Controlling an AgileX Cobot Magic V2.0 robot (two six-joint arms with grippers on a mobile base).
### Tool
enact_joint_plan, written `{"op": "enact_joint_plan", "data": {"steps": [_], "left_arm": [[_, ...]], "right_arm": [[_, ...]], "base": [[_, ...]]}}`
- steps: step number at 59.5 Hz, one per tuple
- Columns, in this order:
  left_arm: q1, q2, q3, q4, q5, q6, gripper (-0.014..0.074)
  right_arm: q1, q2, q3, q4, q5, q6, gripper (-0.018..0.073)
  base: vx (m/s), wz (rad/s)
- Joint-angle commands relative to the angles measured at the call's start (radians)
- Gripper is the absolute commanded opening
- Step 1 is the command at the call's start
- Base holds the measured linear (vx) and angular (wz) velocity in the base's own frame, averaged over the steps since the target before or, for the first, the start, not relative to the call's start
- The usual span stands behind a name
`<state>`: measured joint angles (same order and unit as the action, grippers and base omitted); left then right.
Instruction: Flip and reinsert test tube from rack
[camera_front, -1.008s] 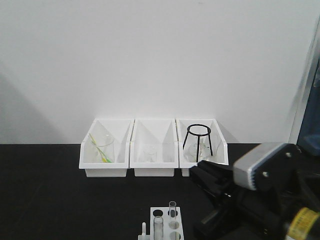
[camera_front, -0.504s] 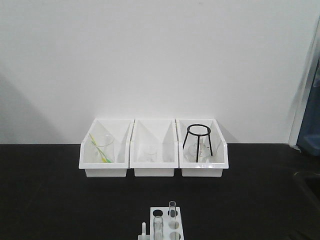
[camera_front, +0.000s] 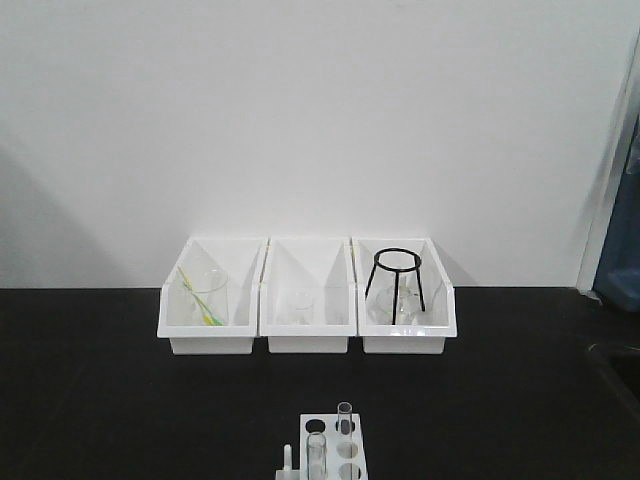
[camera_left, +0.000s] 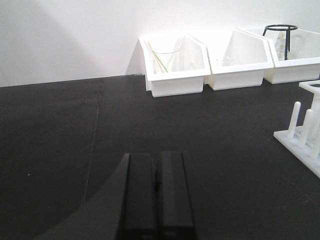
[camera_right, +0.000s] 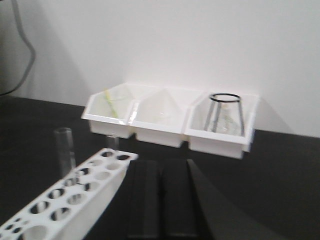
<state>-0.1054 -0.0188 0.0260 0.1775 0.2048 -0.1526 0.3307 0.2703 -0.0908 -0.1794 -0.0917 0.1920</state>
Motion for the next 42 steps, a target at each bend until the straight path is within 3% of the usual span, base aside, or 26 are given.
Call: {"op": "enact_joint_plan", "data": {"steps": [1,7,12,42], "left_arm": [[0.0,-0.008,-0.004,-0.005,-0.08,-0.009,-0.0006],[0.0,-0.008,-0.004,-0.005,-0.08,-0.009,-0.0006],[0.0,-0.008,-0.004,-0.005,-0.08,-0.009,-0.0006],[0.0,-0.008,-0.004,-0.005,-0.081,-0.009,-0.0006]], "right_arm": [[-0.122,-0.059,0.051,0.056,-0.068,-0.019,-0.0013],[-0.222,-0.154,0.129,0.056,-0.06,-0.018,-0.0013],[-0.26,-0.224,0.122,0.054,0.041,-0.018,-0.0013],[-0.259,-0.295,0.123,0.041,0.079,-0.018,-0.0011]], "base": [[0.0,0.0],[0.0,0.0],[0.0,0.0],[0.0,0.0]]}}
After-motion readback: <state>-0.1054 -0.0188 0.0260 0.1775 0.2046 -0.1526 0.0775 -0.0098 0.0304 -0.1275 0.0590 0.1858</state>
